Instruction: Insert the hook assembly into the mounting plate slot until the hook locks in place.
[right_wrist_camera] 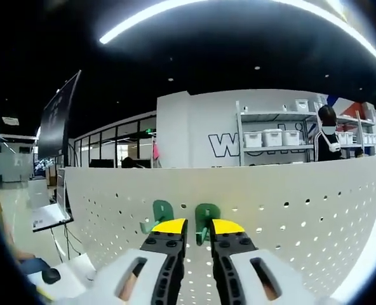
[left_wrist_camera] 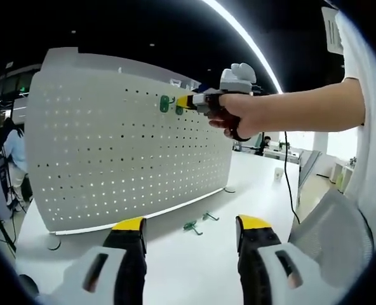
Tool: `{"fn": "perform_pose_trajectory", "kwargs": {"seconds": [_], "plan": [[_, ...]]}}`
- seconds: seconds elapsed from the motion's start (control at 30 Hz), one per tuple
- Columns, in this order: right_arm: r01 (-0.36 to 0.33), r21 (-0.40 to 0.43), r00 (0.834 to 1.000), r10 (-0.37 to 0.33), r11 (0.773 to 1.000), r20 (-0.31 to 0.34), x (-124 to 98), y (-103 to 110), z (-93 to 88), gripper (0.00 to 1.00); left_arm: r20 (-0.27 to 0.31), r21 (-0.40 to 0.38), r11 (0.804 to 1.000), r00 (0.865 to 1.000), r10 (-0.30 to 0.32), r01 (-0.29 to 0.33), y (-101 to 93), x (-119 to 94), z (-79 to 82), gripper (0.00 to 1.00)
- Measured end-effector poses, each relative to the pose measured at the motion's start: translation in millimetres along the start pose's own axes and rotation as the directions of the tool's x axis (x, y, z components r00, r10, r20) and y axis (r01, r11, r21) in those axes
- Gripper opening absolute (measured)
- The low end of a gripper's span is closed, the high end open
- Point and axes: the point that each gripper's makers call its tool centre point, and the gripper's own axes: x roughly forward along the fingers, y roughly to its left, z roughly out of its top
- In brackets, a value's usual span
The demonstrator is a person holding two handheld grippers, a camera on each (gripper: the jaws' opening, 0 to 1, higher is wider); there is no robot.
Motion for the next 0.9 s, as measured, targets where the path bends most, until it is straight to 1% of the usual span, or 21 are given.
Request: {"fn": "perform_pose_trajectory", "kwargs": {"seconds": [0.03, 0.1, 0.13, 0.17, 0.27, 0.37, 0.4, 0.47, 0.5, 0.57, 0.6, 0.67, 0.9], "plan": [[-0.007, 0.004, 1.0, 0.007, 1.0, -0.002, 0, 1, -0.8, 0.15, -0.003, 0.003, 1.0, 1.0, -0.001, 0.001, -0.1, 0, 0.3, 0.59], [-0.048, 0.02, 0.999, 0.047, 0.999, 0.014, -1, 4, 0.0, 0.18, -0.003, 0.006, 1.0, 1.0, -0.003, 0.003, -0.3, 1, 1.2, 0.59], [-0.075, 0.046, 0.997, 0.073, 0.996, 0.029, -2, 7, 1.1, 0.2, -0.003, 0.008, 1.0, 1.0, -0.003, 0.003, -1.0, 2, 2.4, 0.59], [-0.08, 0.06, 0.996, 0.077, 0.995, 0.048, -4, 4, 2.7, 0.22, -0.004, 0.01, 1.0, 1.0, -0.003, 0.003, -1.2, 2, 2.7, 0.59], [-0.089, 0.053, 0.995, 0.086, 0.995, 0.04, -7, -1, -0.6, 0.28, -0.004, 0.011, 1.0, 1.0, -0.003, 0.003, -1.9, 3, 3.3, 0.59], [-0.124, 0.067, 0.99, 0.12, 0.99, 0.068, -10, -3, 1.1, 0.33, -0.006, 0.02, 1.0, 1.0, -0.005, 0.005, -2.8, 4, 2.9, 0.6], [-0.153, 0.083, 0.986, 0.147, 0.985, 0.081, -11, 0, 2.1, 0.34, -0.006, 0.019, 1.0, 1.0, -0.007, 0.007, -3.3, 4, 3.0, 0.6], [-0.165, 0.064, 0.984, 0.159, 0.984, 0.081, -14, -1, 0.6, 0.38, -0.009, 0.019, 1.0, 1.0, -0.008, 0.008, -3.2, 4, 2.5, 0.61], [-0.187, 0.064, 0.979, 0.181, 0.98, 0.092, -15, 2, 1.4, 0.39, -0.012, 0.018, 1.0, 1.0, -0.008, 0.008, -3.0, 4, 1.9, 0.61], [-0.199, 0.061, 0.977, 0.193, 0.978, 0.093, -17, 3, 0.4, 0.41, -0.012, 0.017, 1.0, 1.0, -0.009, 0.009, -3.1, 4, 1.5, 0.61], [-0.215, 0.064, 0.974, 0.209, 0.974, 0.091, -18, 5, -0.9, 0.42, -0.013, 0.018, 1.0, 1.0, -0.009, 0.009, -2.8, 4, 0.9, 0.61], [-0.217, 0.058, 0.974, 0.211, 0.974, 0.086, -18, 6, -2.0, 0.44, -0.014, 0.016, 1.0, 1.0, -0.009, 0.009, -2.9, 4, 0.6, 0.61], [-0.226, 0.061, 0.972, 0.221, 0.972, 0.086, -21, 5, -2.6, 0.44, -0.013, 0.019, 1.0, 1.0, -0.006, 0.007, -2.7, 4, 1.0, 0.61]]}}
